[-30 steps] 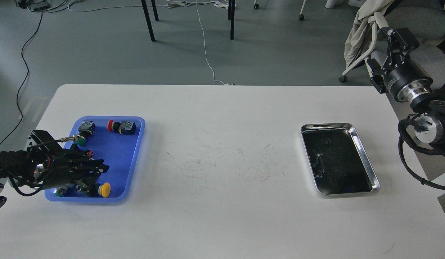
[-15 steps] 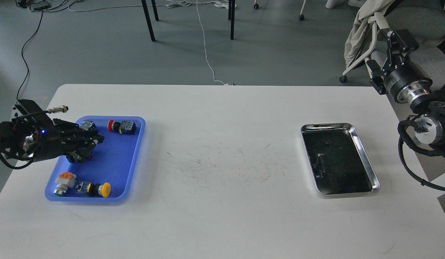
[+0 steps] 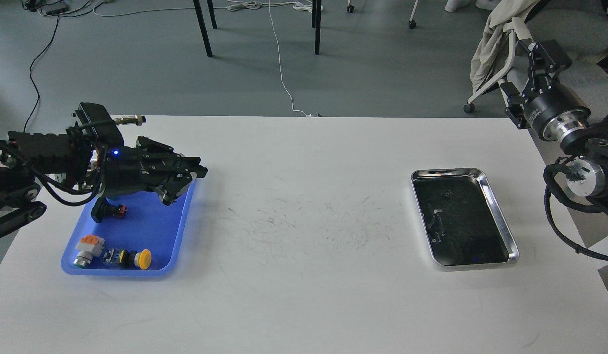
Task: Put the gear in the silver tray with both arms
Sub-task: 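Lift the black gear with the left gripper toward the silver tray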
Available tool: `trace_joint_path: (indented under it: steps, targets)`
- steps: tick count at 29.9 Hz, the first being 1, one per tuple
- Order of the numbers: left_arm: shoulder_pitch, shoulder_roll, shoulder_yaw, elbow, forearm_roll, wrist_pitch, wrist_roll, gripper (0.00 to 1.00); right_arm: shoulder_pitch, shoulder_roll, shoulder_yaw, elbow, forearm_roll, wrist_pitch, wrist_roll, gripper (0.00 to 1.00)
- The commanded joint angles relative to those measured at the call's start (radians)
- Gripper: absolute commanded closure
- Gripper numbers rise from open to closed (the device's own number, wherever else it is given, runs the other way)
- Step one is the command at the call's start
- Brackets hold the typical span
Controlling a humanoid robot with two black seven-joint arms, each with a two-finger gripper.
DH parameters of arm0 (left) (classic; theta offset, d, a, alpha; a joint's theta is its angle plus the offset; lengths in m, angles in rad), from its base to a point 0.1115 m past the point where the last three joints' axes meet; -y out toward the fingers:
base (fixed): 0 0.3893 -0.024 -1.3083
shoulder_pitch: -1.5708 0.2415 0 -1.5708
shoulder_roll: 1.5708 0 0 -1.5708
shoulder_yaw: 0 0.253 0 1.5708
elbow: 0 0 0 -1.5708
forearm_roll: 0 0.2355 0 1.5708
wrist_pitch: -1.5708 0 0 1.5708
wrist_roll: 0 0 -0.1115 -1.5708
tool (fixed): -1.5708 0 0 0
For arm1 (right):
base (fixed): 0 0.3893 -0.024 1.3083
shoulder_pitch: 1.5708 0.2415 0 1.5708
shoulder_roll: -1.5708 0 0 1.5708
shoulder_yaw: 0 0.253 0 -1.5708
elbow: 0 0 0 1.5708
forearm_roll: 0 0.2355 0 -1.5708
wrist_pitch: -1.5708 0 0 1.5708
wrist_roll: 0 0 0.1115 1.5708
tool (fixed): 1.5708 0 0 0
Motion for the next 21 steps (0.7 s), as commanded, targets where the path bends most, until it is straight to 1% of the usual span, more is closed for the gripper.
trace_joint_path:
  steps: [1, 6, 14, 21]
  targets:
    - [-0.015, -0.096, 0.001, -0.004, 0.025, -0.041, 0.000, 0.91, 0.000, 0.000, 0.011, 0.000, 0.000, -0.013, 0.000, 0.04]
    - [-0.015, -0.229, 0.003, 0.012, 0.032, -0.076, 0.000, 0.90, 0.000, 0.000, 0.027, -0.001, 0.005, -0.016, 0.000, 0.04]
    - [-0.015, -0.433, 0.009, 0.127, 0.062, -0.099, 0.000, 0.90, -0.008, 0.011, 0.043, 0.000, 0.025, -0.016, 0.000, 0.04]
    - [-0.017, -0.565, 0.012, 0.185, 0.068, -0.107, 0.000, 0.90, -0.014, 0.052, 0.048, -0.017, 0.023, -0.021, 0.000, 0.04]
